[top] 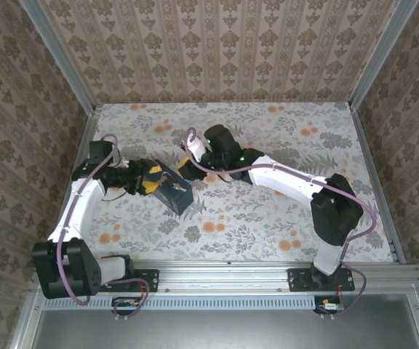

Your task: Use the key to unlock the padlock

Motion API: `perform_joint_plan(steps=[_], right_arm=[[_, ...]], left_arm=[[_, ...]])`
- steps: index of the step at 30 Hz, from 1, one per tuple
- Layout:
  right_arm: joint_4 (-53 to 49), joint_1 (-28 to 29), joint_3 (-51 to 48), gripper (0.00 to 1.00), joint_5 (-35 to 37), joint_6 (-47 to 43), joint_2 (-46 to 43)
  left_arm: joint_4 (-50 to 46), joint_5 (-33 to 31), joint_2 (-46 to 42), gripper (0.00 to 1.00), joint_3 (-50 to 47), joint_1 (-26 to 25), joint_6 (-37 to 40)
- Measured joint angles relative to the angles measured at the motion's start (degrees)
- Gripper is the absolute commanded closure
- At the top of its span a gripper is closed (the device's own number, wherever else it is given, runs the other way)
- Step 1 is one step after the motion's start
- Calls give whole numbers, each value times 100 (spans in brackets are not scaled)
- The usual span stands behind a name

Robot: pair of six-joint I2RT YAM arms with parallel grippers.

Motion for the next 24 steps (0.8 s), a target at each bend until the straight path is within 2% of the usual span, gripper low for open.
perform_joint_plan(steps=[5,12,17,24], right_arm=[[-431,293,247,60,155,-120,87],[-1246,758,979,55,892,-730,673],[-1576,848,1180,55,1412,-984,914],[-1792,859,1449,58,1869,-1217,1172]], left_arm=[[-203,-516,9,48,203,286,518],[-361,-1545,496,48,575,273,1154],[-372,-2092,721,48,745,66,1429],[-367,-2472,844,48,896,-214,1690]])
